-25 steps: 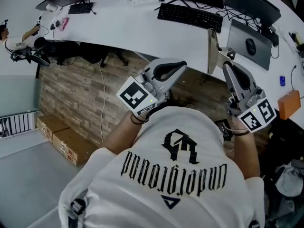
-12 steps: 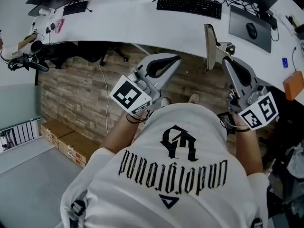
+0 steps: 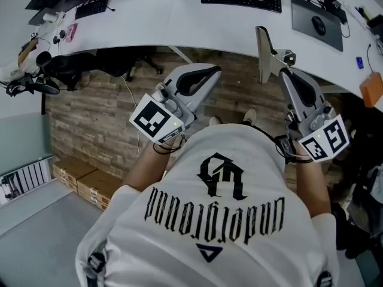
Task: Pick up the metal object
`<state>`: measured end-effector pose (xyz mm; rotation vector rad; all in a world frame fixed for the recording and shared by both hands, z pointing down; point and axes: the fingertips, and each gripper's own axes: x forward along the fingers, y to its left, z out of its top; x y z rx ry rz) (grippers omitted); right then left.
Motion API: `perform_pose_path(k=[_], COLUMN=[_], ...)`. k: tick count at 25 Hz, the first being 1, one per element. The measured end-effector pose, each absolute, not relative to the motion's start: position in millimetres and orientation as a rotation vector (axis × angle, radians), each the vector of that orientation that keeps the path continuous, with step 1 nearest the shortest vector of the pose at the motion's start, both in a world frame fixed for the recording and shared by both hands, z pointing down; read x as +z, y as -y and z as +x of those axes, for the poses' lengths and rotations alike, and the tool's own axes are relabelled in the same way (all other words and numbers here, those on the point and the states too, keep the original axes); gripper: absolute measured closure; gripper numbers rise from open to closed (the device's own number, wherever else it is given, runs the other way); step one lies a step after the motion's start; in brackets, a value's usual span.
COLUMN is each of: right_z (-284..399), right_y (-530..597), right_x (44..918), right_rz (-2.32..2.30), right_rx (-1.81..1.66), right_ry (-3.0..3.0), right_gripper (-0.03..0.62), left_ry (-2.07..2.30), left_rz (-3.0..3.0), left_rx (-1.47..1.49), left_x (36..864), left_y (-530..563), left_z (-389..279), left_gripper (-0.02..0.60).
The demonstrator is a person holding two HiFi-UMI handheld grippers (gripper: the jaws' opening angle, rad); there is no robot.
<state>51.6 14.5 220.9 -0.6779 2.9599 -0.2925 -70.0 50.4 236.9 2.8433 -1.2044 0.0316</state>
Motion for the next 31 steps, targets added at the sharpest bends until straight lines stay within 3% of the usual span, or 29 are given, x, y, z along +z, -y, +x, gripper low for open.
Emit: perform_pose_path(k=[14, 31], right_z=[-8, -19], right_y=[-86, -98], right_x=[240, 247], right_rz=[-0.735, -0.798], right_rx=[-0.268, -0.273], right_ry=[-2.956, -2.962], right_gripper=[0.577, 0.577], left_ry=[1.167, 1.116], left_rz=[2.848, 2.860], left_rx=[0.033, -0.009], left_x=[254, 259], left_y=[-119, -128], left_z=[-136, -149], left_gripper=[0.567, 0.566])
